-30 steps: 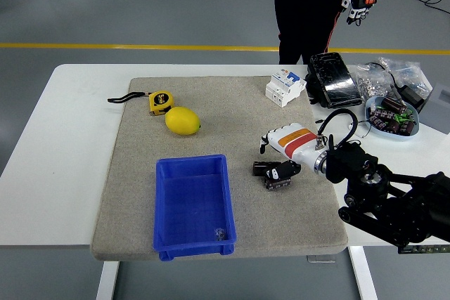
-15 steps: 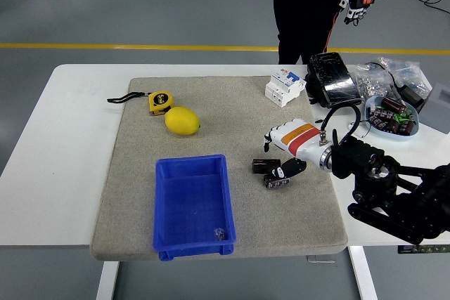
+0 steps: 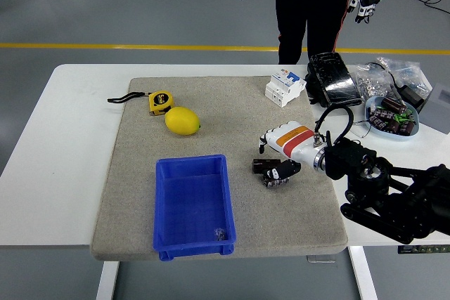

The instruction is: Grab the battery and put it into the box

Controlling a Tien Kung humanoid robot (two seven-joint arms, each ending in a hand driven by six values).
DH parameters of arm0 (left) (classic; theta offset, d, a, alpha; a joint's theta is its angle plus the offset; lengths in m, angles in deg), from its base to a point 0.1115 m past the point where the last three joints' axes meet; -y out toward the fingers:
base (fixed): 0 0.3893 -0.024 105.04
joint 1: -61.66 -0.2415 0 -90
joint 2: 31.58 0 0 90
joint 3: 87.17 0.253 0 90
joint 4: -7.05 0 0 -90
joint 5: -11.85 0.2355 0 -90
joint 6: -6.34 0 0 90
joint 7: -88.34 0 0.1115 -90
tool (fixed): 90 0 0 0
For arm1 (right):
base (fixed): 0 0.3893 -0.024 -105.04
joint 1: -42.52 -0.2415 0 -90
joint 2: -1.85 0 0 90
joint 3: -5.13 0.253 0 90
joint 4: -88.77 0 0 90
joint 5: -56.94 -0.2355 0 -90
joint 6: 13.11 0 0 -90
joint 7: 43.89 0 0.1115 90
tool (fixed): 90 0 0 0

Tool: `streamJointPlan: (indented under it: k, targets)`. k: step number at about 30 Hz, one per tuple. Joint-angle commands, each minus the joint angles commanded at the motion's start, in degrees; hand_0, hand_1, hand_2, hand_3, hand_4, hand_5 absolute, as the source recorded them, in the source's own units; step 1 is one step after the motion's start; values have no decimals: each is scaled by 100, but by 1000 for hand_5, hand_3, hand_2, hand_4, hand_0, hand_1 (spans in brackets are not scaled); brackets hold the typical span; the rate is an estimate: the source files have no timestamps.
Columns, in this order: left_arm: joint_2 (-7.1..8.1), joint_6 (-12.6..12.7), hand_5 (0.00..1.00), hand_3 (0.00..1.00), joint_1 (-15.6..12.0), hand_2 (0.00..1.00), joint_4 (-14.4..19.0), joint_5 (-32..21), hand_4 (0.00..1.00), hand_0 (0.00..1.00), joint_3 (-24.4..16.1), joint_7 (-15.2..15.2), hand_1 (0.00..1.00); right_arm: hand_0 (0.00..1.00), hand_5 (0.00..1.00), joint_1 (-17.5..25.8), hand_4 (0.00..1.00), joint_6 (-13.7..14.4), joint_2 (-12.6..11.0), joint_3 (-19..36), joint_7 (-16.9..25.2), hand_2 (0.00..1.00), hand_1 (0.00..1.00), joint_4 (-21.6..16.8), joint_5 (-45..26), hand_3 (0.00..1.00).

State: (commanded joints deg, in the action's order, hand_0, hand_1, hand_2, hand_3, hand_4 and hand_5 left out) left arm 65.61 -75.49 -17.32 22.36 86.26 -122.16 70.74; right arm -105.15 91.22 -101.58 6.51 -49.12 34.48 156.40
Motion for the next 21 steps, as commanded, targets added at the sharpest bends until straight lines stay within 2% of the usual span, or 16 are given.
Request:
streamJointPlan:
  k: [4,11,17,21]
  targets:
    - [10,-1,580,582,17,646,0,30,628,645,-17,-10,641,550,391,-63,851,-191,80,103,43,724,624,124,88,626]
    - [31,22,580,582,65,646,-7,26,628,645,-14,-18,640,549,394,-172,852,-171,110,90,48,724,624,201,65,628]
    - [47,53,580,582,88,645,-15,-10,628,645,-2,-16,640,549,393,-232,852,-631,70,339,172,724,624,126,400,628]
    - [51,58,580,580,102,644,-16,3,628,645,-2,-22,639,550,394,-245,852,-748,125,414,211,724,624,180,472,628]
